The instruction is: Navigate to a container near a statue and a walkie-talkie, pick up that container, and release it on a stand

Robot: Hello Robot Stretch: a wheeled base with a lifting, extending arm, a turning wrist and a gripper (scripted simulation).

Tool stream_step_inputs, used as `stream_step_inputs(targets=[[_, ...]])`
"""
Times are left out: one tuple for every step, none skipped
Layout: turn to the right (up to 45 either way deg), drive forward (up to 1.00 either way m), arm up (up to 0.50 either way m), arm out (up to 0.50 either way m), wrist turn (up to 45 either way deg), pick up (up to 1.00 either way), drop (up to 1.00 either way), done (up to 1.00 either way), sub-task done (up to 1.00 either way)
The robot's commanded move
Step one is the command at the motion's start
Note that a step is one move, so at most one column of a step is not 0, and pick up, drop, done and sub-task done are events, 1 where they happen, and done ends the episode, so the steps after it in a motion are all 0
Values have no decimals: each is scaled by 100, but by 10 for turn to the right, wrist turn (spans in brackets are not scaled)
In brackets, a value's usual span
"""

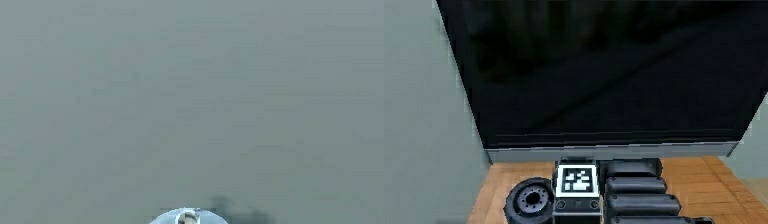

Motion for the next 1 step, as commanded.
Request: stream_step_inputs(targets=[[0,0,0,44,0,0,0,0,0]])
